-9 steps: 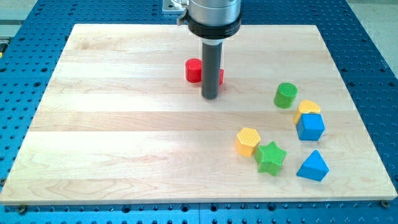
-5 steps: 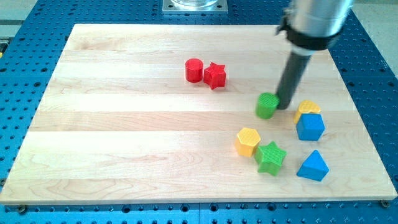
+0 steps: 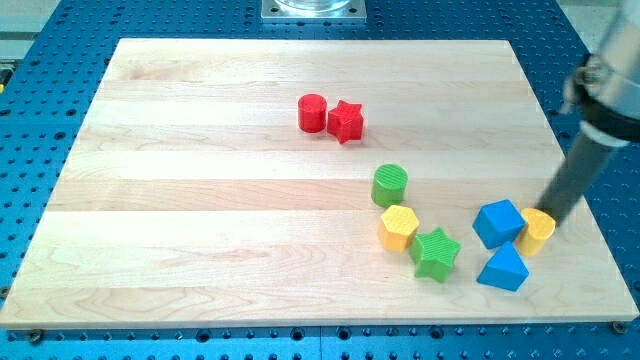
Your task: Push the green circle heart and cube towards the left side of the board
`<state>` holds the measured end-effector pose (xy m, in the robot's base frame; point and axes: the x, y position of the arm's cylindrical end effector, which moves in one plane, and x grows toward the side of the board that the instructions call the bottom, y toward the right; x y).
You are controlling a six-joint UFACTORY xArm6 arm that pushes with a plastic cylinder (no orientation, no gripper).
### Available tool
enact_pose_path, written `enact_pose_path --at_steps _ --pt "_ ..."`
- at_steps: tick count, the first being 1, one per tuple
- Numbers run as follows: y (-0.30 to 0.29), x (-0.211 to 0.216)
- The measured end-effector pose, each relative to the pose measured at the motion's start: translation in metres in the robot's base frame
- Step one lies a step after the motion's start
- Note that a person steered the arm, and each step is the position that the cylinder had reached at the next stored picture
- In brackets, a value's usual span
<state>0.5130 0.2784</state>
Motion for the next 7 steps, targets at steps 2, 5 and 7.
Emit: enact_pose_path --at_steps 2,5,7 --pt "0.021 0.037" --pt "-0.074 -0.020" --pt "-0.197 -0.058"
